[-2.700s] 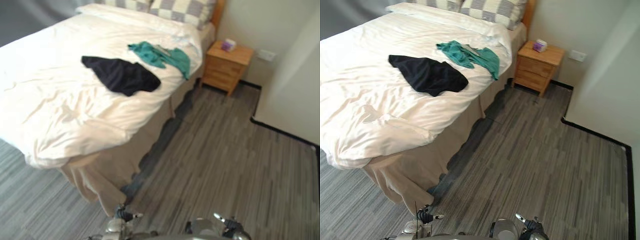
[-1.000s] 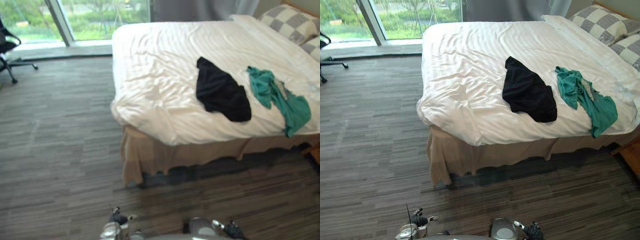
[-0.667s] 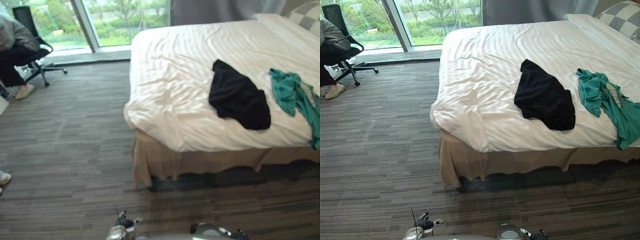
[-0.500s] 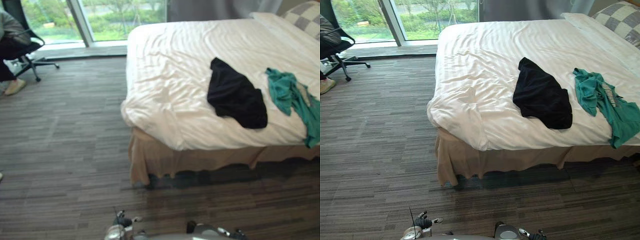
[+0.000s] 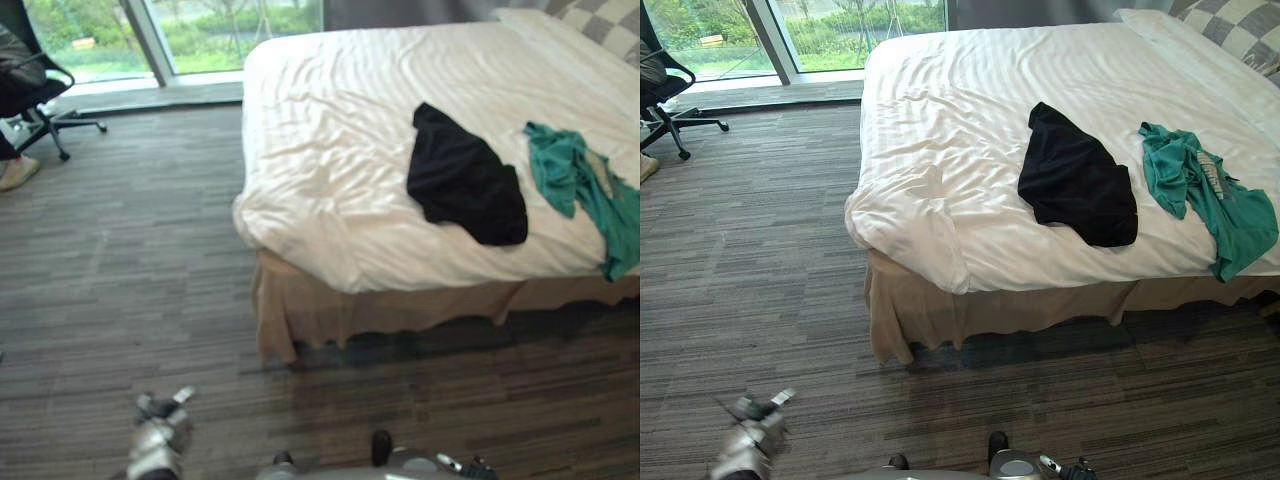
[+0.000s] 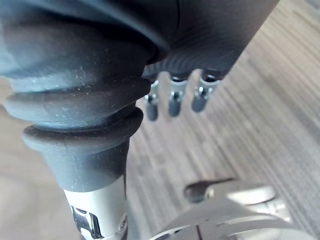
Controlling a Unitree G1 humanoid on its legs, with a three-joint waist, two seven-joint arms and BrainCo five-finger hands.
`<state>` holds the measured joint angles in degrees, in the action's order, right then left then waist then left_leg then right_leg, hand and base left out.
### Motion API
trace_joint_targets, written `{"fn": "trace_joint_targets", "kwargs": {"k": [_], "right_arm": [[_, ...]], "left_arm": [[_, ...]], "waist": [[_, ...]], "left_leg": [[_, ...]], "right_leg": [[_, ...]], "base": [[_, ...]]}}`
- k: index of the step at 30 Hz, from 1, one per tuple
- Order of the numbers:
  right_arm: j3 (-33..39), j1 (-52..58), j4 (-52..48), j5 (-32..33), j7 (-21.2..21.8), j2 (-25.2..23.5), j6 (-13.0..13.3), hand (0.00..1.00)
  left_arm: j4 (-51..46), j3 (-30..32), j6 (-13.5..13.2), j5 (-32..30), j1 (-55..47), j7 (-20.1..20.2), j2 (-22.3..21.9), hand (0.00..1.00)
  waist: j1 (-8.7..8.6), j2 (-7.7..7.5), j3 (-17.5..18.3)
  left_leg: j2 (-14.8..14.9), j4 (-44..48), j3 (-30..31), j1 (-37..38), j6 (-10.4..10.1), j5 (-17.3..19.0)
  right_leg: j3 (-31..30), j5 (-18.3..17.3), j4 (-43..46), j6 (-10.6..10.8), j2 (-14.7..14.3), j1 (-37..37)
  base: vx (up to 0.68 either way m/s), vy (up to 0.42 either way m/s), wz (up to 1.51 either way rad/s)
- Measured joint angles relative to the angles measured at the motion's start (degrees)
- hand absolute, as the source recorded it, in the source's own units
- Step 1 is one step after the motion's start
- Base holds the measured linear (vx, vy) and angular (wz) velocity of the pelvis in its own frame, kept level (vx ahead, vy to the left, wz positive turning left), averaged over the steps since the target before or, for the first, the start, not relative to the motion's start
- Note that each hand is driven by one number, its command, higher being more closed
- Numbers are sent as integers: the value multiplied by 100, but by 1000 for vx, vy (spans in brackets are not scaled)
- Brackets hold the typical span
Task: Tidy the bed and pick cloth on bed and put in laundry
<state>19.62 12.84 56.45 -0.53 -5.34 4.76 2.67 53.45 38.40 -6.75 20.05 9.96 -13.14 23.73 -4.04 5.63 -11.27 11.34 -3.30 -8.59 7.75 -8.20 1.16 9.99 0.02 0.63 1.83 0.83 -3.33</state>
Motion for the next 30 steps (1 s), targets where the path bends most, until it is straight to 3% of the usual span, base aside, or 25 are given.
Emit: {"fn": "trace_joint_targets", "kwargs": {"k": [2, 6, 9, 12, 14, 16, 21, 23, 30], "right_arm": [[-30, 145, -6, 6, 0, 31, 16, 0], [-48, 181, 1, 12, -22, -2, 25, 0], [-47, 181, 15, 27, -33, 0, 46, 0], [-41, 182, 61, 79, -26, 1, 117, 0], [-37, 180, 67, 117, -2, 3, 131, 0], [-11, 169, 70, 225, 36, -4, 142, 0], [95, 64, 71, 274, 54, -67, 127, 0], [130, -10, 75, 280, 59, -96, 112, 0], [275, -360, 59, 408, 50, -121, 91, 0]], "left_arm": [[-388, 70, -127, 369, 189, -230, 331, 0], [-869, 48, -148, 298, 499, -486, 1077, 0], [-1202, -276, -139, -299, 875, -727, 1651, 0], [-1566, -1029, -129, -1356, 1390, -850, 2206, 0], [-1752, -1399, -125, -1730, 1684, -882, 2351, 0], [-2097, -1933, -100, -2288, 2168, -962, 2418, 0], [-2715, -3246, -40, -3250, 2846, -940, 2360, 0], [-2714, -3762, 9, -3591, 3342, -932, 2162, 0], [-2329, -4736, 163, -4230, 4646, -757, 1915, 0]], "waist": [[-8, 103, 36], [51, 11, 78], [119, -17, 94], [131, -18, 94], [118, -17, 95], [88, -15, 94], [-186, -11, 52], [-255, -25, -165], [-479, -13, -619]], "left_leg": [[-7, -47, -10, -2, -58, -45], [-60, -45, -149, 26, -120, -223], [-118, -33, -273, 18, -73, -331], [-133, 10, -300, -3, -62, -338], [-138, 11, -334, -44, -61, -338], [-138, 21, -411, -223, -35, -355], [-140, 18, -445, -610, 5, -356], [-143, 21, -539, -649, 70, -325], [-221, 27, -675, -1022, 199, -408]], "right_leg": [[79, -191, 242, -11, 29, 80], [101, -282, 310, -33, 33, 91], [86, -278, 297, -40, 67, 76], [21, -231, 243, -106, 72, 83], [-37, -191, 233, -123, 69, 152], [-105, -73, 218, -132, 57, 369], [-262, 126, 103, -93, 40, 809], [-378, 217, 115, -67, 32, 927], [-564, 498, 115, -30, 77, 1394]], "base": [[81, -4, 21], [109, -13, 8], [28, -10, 2], [-21, -3, -8], [-71, 11, -16], [-107, 18, -18], [-131, 11, -18], [-132, 10, -25], [-67, 8, -14]]}}
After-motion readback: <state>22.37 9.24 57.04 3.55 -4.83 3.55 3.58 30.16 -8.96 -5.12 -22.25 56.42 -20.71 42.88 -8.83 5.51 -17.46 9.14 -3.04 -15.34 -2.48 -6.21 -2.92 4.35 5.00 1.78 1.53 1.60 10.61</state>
